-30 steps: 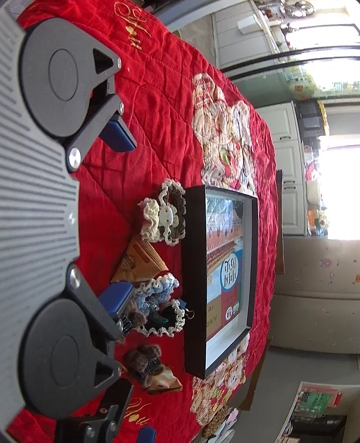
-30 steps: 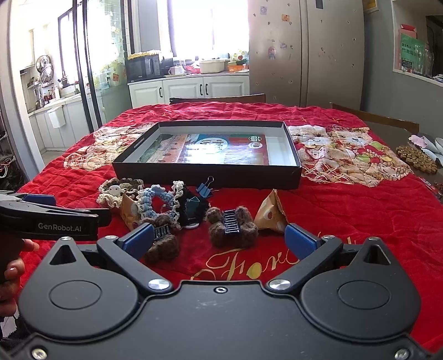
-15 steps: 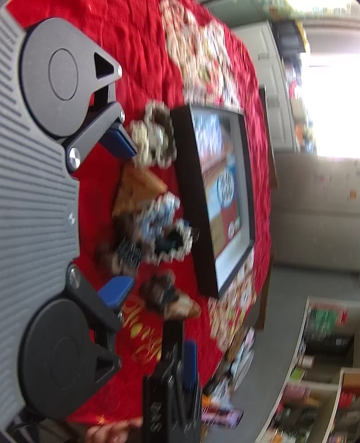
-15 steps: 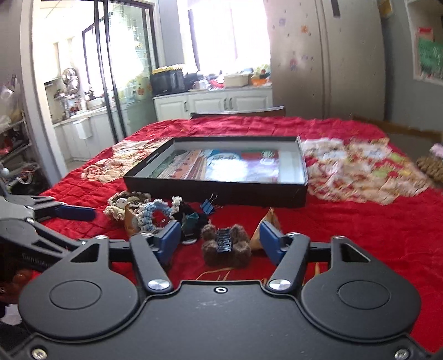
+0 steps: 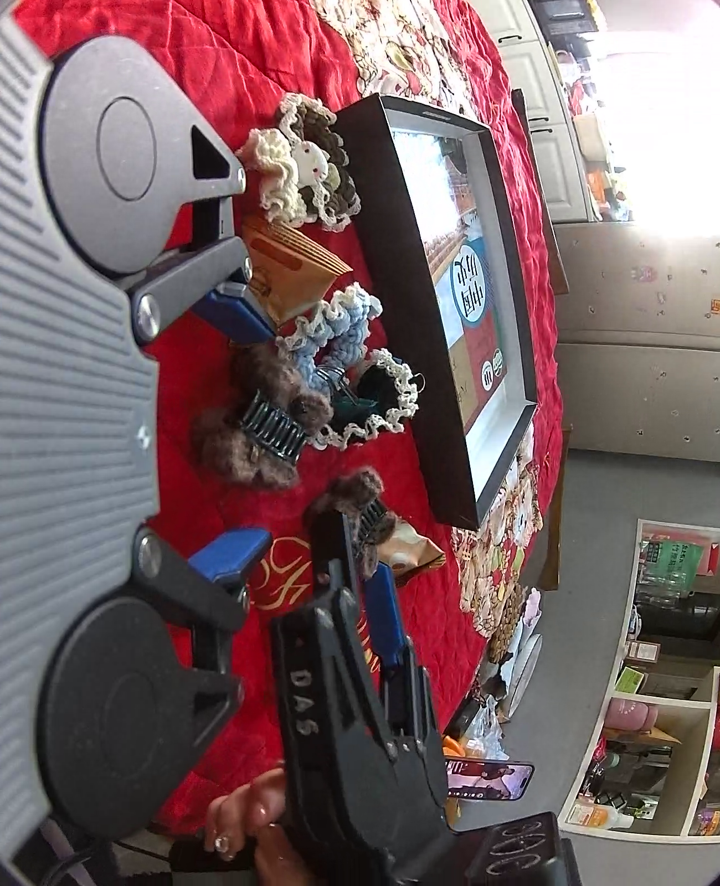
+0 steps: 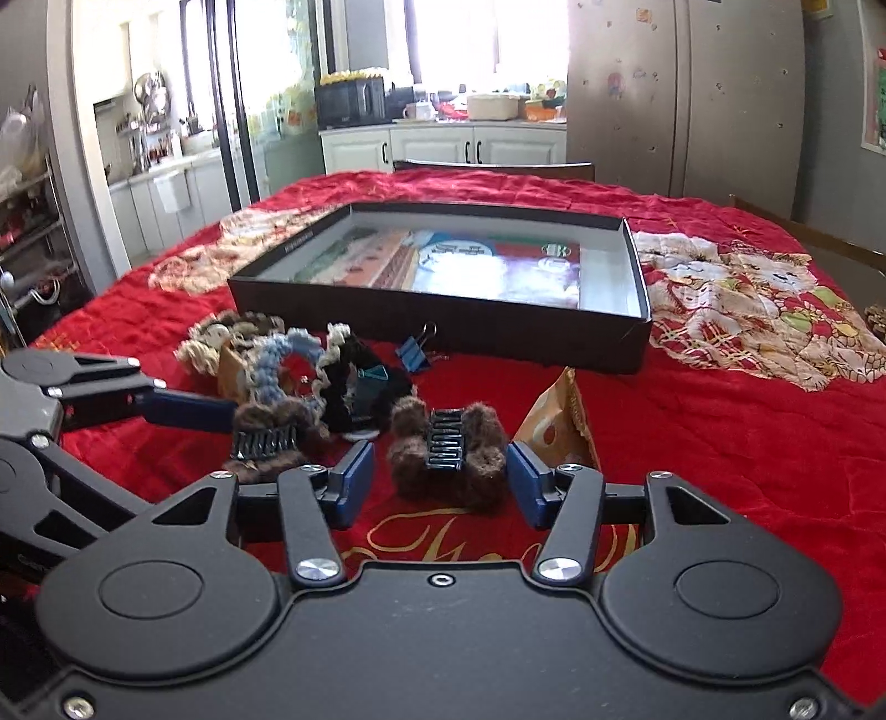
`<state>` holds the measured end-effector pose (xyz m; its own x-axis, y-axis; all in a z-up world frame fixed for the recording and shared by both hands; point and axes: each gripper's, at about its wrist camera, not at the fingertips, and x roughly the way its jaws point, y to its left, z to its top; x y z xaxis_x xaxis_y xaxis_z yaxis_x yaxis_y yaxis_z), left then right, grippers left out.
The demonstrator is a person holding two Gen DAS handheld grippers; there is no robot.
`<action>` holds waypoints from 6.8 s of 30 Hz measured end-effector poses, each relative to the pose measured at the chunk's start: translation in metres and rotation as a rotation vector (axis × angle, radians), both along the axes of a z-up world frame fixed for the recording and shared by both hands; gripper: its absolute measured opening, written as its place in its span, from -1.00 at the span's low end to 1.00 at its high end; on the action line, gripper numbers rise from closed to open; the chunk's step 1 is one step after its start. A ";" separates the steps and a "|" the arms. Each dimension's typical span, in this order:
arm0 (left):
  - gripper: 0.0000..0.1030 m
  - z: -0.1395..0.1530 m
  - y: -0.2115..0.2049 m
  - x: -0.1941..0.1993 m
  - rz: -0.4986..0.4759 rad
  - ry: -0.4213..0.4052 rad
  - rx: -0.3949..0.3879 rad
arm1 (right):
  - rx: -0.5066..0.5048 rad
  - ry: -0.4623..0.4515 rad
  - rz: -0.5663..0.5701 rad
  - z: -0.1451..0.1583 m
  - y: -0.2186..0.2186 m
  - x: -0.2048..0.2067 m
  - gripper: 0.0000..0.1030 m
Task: Organize objects
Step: 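Grasp a brown fuzzy hair clip with the right tool while the left tool grasps another, then carry both brown fuzzy clips over the black tray box with both tools, then lower the clips into the tray and open the right tool while the left tool opens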
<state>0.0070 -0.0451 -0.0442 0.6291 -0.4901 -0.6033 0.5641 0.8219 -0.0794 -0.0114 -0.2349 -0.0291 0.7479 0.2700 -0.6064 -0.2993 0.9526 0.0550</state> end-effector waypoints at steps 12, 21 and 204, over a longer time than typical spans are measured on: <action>0.15 -0.003 -0.002 0.008 0.020 0.004 0.014 | -0.056 0.016 -0.001 -0.009 0.010 0.012 -0.13; -0.08 0.002 0.000 0.007 0.028 0.000 -0.010 | -0.043 -0.005 0.008 -0.006 0.007 0.008 -0.28; 0.96 0.089 0.043 0.098 0.322 -0.259 0.070 | -0.032 -0.149 -0.155 0.080 -0.016 0.100 0.61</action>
